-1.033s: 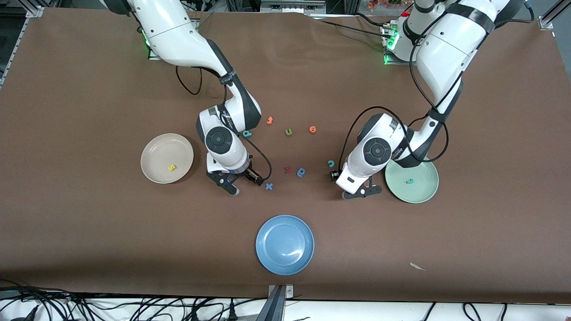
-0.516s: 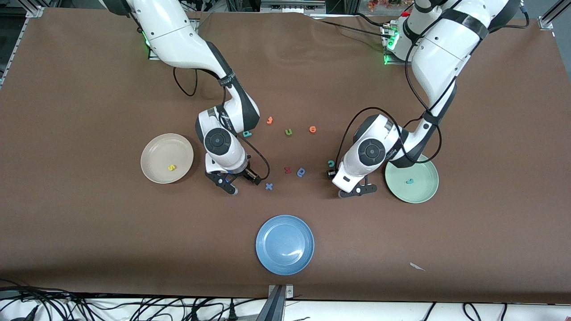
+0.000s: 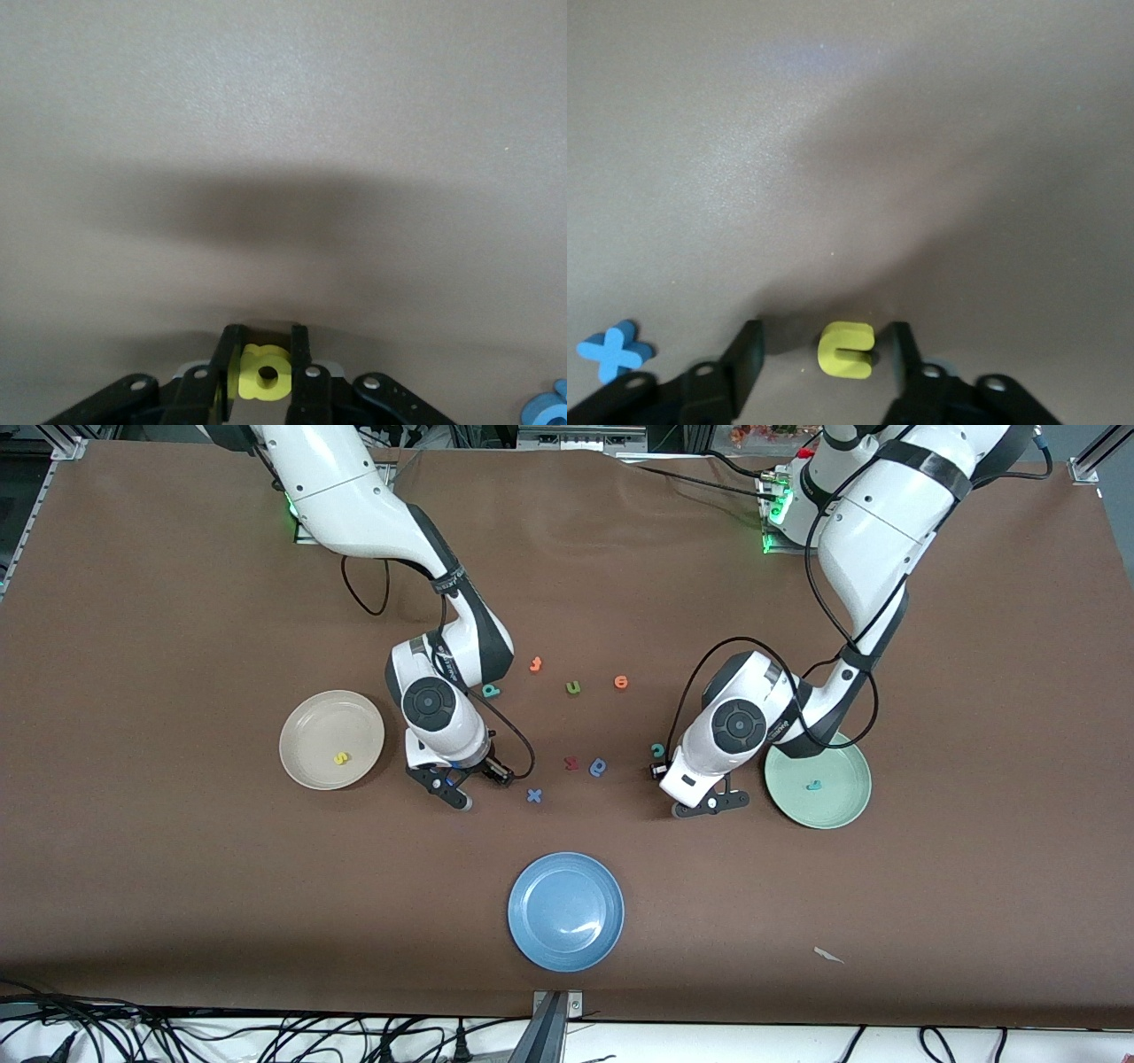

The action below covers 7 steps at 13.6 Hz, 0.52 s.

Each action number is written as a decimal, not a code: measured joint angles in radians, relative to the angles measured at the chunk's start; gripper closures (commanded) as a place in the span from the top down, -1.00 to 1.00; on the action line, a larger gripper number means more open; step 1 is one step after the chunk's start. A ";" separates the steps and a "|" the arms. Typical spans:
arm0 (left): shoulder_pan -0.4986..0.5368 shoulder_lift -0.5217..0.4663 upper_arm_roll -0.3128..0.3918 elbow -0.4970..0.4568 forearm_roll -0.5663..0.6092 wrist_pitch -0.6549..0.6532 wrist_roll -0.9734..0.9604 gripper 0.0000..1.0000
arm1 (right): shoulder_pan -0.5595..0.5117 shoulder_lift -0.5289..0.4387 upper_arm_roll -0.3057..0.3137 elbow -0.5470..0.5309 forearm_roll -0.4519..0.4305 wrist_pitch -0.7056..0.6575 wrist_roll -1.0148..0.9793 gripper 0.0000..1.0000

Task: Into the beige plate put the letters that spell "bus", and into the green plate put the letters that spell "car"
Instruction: 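Drop the u on the beige plate while the left gripper drops o on green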

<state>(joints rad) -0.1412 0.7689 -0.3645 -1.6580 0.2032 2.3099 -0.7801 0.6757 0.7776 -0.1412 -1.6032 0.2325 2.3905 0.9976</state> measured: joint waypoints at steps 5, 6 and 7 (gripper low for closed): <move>0.029 -0.077 0.008 0.010 0.008 -0.146 0.026 -0.88 | 0.000 -0.013 0.000 -0.019 0.000 0.000 -0.023 -0.21; 0.043 -0.087 0.011 0.010 0.038 -0.187 0.048 -0.87 | 0.000 -0.014 0.000 -0.021 0.000 0.000 -0.029 -0.24; 0.067 -0.095 0.013 0.010 0.069 -0.220 0.082 -0.87 | 0.000 -0.016 -0.001 -0.024 0.000 0.000 -0.032 -0.32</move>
<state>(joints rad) -0.0738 0.6740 -0.3517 -1.6483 0.2717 2.0904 -0.6979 0.6752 0.7613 -0.1423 -1.6277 0.2329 2.3903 0.9657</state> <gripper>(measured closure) 0.731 0.595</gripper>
